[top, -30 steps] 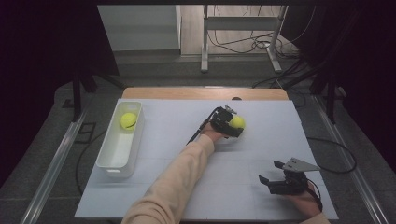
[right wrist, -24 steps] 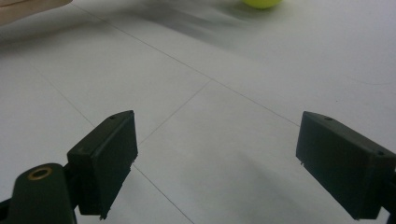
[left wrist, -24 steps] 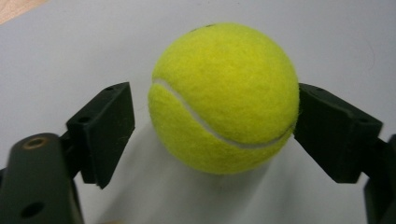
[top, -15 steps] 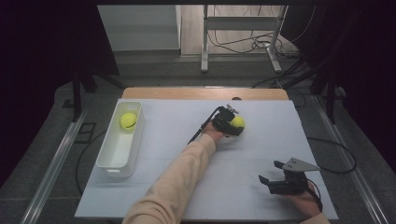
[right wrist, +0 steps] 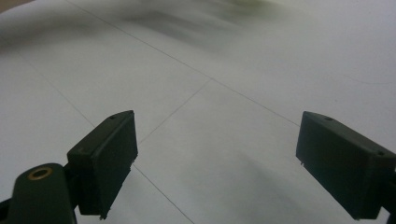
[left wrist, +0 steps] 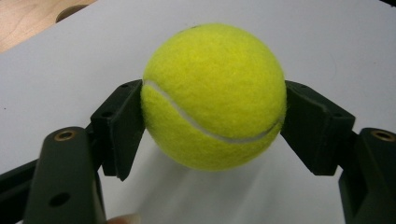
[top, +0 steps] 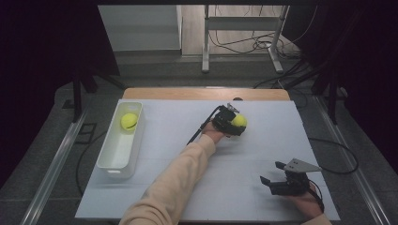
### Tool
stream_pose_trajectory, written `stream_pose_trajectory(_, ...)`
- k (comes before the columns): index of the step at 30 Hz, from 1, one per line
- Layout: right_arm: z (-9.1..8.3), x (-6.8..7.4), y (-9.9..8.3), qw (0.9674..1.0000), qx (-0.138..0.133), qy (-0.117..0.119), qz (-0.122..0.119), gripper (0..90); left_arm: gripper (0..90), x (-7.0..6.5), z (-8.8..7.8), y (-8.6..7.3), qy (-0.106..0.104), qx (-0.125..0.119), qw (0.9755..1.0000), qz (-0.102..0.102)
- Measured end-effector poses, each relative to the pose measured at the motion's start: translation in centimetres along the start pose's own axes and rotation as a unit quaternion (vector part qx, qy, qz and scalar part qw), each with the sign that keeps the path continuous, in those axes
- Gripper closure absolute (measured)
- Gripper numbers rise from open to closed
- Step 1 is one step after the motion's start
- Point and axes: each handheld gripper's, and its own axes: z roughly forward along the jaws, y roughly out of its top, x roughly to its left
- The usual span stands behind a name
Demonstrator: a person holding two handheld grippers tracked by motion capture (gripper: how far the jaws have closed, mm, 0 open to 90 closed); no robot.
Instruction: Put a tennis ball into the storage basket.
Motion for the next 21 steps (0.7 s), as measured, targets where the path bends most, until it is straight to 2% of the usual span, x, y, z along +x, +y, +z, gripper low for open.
stream_pose_trajectory(12,0.1,0.0,0.0,1.0000,0.002,0.000,-0.002,13.2,26.5,0.0,-1.7,-0.5,-0.011,-0.014,0.9997,-0.017)
stream_pose_trajectory(21,0.1,0.0,0.0,1.0000,0.003,-0.001,-0.002,13.2,26.5,-0.3,-2.6,-0.8,-0.013,-0.021,0.9996,-0.016)
